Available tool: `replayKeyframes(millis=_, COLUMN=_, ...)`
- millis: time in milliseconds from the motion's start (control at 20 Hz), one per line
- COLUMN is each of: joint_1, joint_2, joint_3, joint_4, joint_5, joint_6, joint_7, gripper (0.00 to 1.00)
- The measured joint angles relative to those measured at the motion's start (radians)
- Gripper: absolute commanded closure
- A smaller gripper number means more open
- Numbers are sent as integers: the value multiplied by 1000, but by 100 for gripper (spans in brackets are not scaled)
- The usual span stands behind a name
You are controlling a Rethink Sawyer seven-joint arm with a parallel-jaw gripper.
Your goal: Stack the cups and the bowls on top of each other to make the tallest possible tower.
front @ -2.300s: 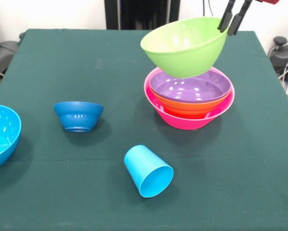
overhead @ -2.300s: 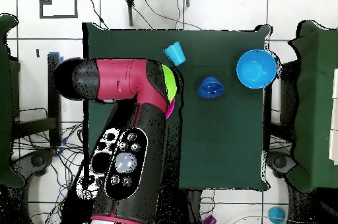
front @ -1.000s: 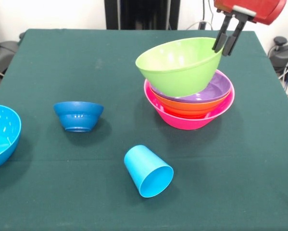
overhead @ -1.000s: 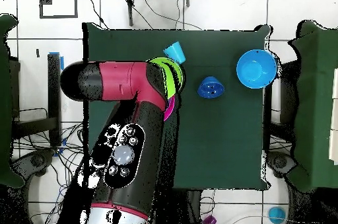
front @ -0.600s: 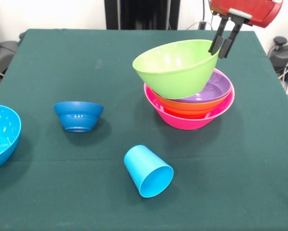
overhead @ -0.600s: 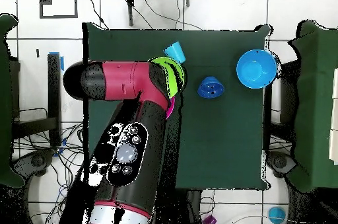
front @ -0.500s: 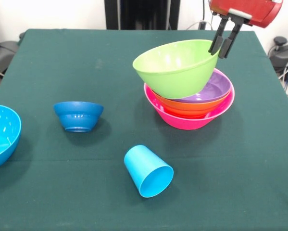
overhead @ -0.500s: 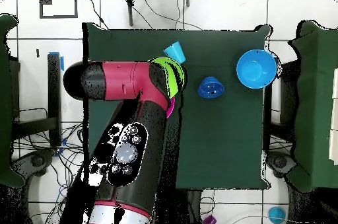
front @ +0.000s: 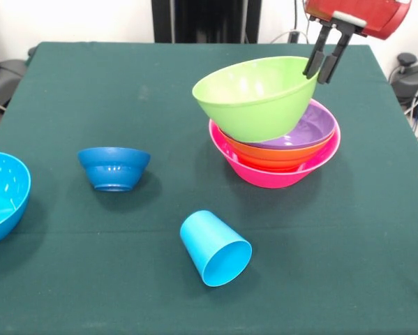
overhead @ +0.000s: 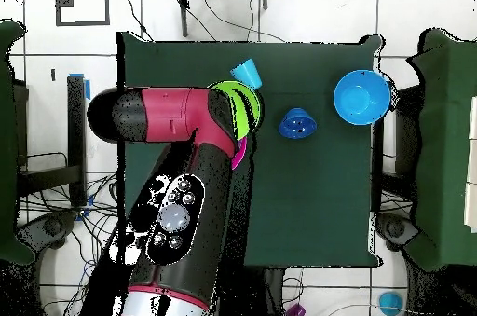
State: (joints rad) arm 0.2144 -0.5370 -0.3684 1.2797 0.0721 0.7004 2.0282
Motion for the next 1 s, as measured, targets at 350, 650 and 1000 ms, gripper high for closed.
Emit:
replayKeyframes(millis=350, joint_1=12, joint_2=15, joint_3=-16, joint_4=0, joint_5=0, joint_6=-18, joint_7=0, gripper=100)
replayKeyframes(millis=650, joint_1=32, joint_2=19, joint_3=-28, joint_4=7, joint_5=0, joint_6=-33, joint_7=0, gripper=100)
replayKeyframes(millis=1000, joint_1=36, joint_2=19, joint_3=-29, joint_4=13, joint_5=0, joint_6=-35, joint_7=0, gripper=100)
